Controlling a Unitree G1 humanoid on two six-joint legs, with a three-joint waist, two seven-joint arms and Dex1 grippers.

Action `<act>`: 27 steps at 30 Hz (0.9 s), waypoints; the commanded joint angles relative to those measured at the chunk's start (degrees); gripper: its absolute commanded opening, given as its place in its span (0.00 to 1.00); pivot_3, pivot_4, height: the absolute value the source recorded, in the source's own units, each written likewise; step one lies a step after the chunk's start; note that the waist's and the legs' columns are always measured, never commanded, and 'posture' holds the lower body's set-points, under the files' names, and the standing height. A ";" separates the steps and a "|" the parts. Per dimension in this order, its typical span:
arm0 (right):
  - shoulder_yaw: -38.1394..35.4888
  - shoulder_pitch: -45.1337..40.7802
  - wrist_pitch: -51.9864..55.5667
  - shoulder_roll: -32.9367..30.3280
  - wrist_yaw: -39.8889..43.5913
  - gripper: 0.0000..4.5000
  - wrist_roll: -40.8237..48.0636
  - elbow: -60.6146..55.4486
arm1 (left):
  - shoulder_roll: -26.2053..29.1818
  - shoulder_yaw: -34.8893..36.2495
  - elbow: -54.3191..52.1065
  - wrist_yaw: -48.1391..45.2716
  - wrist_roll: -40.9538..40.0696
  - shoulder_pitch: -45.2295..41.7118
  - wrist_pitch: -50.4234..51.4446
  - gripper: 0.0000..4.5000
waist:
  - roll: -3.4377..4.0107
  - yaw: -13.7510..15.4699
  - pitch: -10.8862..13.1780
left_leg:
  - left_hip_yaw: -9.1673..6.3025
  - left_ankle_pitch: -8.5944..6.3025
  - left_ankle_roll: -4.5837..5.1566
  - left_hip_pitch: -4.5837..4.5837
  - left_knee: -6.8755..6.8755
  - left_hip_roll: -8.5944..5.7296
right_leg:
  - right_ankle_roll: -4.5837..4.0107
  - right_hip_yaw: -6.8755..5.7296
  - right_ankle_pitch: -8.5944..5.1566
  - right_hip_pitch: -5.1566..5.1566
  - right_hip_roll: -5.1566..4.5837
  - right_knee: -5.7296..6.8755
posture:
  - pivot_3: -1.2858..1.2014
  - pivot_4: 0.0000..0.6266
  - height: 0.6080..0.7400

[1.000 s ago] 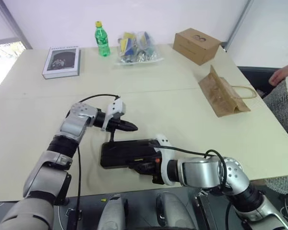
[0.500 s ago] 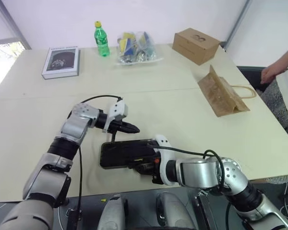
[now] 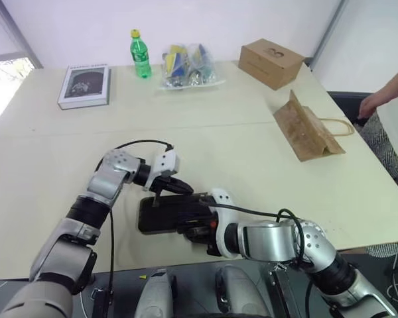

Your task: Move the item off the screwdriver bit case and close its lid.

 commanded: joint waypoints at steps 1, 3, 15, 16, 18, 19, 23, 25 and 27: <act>0.47 -1.04 -0.74 0.59 -0.72 0.01 1.31 -1.33 | 0.32 -0.84 -2.60 -0.62 0.38 0.53 -1.35 0.00 | 0.00 0.01 0.00 | 0.00 0.00 0.00 0.00 0.00 0.00 | 0.00 0.00 0.00 0.00 0.00 0.00 | 0.52 0.24 1.00; 0.69 -1.58 -0.79 0.49 -1.04 0.01 1.31 -1.34 | 0.33 -1.11 -3.06 -0.79 0.64 0.88 -1.66 0.00 | 0.00 -0.02 0.00 | 0.00 0.00 0.00 0.00 0.00 0.00 | 0.00 0.00 0.00 0.00 0.00 0.00 | 0.52 0.24 1.00; 1.18 -4.40 0.78 -0.02 0.44 0.01 -3.42 -1.61 | -0.33 -1.80 -4.15 -1.11 1.12 1.68 -2.30 0.00 | 0.00 0.01 0.00 | 0.00 0.00 0.01 0.00 0.00 0.00 | -0.06 0.00 -0.03 0.00 -0.01 -0.01 | 0.52 0.24 1.00; 1.19 -4.70 1.16 -0.14 0.68 0.01 -4.15 -1.66 | -0.35 -1.81 -4.21 -1.14 1.17 1.74 -2.33 0.00 | 0.00 0.01 0.00 | 0.00 -0.01 0.01 0.00 0.00 0.00 | -0.06 0.00 -0.04 0.00 -0.01 -0.01 | 0.52 0.24 1.00; 1.24 -5.31 2.01 -0.33 1.26 0.01 -5.86 -1.78 | -0.32 -1.80 -4.43 -1.21 1.20 1.90 -2.26 0.00 | 0.00 0.00 0.00 | 0.00 -0.01 0.01 0.00 0.00 0.01 | -0.08 0.00 -0.05 0.00 -0.01 -0.01 | 0.52 0.24 1.00; 1.23 -5.49 2.37 -0.37 1.52 0.01 -6.51 -1.80 | -0.32 -1.80 -4.49 -1.24 1.22 1.93 -2.23 0.00 | 0.00 0.00 0.00 | 0.00 -0.01 0.01 0.00 0.00 0.01 | -0.08 0.00 -0.05 0.00 -0.01 -0.01 | 0.52 0.24 1.00; 1.44 -5.76 3.68 -0.17 2.59 0.01 -9.98 -2.21 | -0.18 -1.86 -4.85 -1.45 1.36 2.14 -2.28 0.00 | 0.00 0.00 0.00 | 0.00 -0.01 0.01 0.00 0.00 0.01 | -0.09 0.00 -0.05 0.00 -0.01 -0.01 | 0.52 0.24 1.00; 1.49 -5.75 4.45 -0.11 3.23 0.01 -12.13 -2.32 | -0.18 -1.92 -4.72 -1.56 1.45 2.01 -2.36 0.00 | 0.00 -0.02 0.00 | 0.00 -0.01 0.01 0.00 0.00 0.01 | -0.09 0.00 -0.05 0.00 -0.01 -0.01 | 0.52 0.24 1.00; 1.56 -5.65 5.17 -0.05 3.73 0.01 -14.06 -2.41 | -0.10 -1.96 -4.66 -1.68 1.53 1.94 -2.50 0.00 | 0.00 -0.03 0.00 | 0.00 -0.01 0.01 0.00 0.00 0.01 | -0.09 0.00 -0.05 0.00 -0.01 -0.01 | 0.52 0.24 1.00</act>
